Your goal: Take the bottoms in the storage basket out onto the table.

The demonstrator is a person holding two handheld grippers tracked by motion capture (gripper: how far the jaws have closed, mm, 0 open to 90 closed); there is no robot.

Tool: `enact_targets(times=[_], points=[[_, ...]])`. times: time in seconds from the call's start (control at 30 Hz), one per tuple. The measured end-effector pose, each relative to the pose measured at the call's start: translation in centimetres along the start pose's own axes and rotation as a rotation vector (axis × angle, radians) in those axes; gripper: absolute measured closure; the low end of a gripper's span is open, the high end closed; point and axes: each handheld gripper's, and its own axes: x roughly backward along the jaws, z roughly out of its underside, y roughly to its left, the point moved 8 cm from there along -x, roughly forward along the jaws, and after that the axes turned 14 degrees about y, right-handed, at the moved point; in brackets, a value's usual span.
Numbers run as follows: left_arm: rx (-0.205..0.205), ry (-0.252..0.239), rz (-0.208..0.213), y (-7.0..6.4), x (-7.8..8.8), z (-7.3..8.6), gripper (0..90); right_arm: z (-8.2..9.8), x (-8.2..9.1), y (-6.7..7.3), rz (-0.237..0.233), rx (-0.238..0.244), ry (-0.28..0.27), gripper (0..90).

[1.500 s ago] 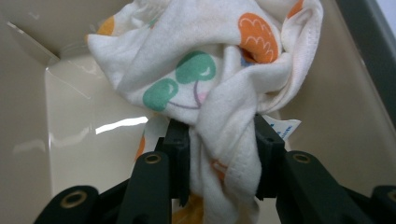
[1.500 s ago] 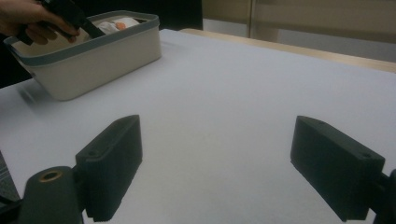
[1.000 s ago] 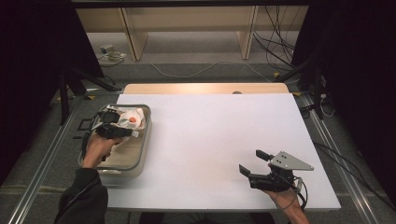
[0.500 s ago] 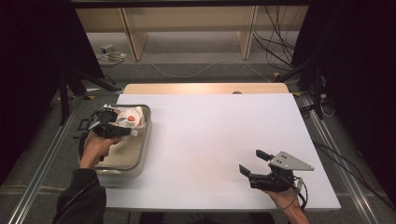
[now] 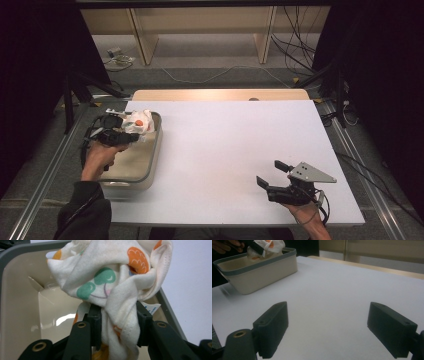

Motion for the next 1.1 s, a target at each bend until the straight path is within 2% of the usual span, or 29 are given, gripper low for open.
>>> enact_targets(times=[0.27,0.57,0.83,1.1], points=[[-0.005,-0.033,0.016,-0.6,0.8,-0.4,64.9,-0.1,0.1,0.0,-0.003,0.001,-0.007,17.8],[-0.029,-0.065,0.024,-1.2,1.6,-0.8,64.9,-0.1,0.1,0.0,-0.002,0.002,-0.008,17.8],[-0.038,-0.083,0.024,-1.6,2.1,-1.0,64.8,0.0,0.1,0.0,0.0,-0.005,-0.005,17.9],[-0.051,-0.1,0.046,-2.3,2.5,-1.3,64.7,0.0,0.1,-0.1,0.001,-0.007,-0.005,17.8]])
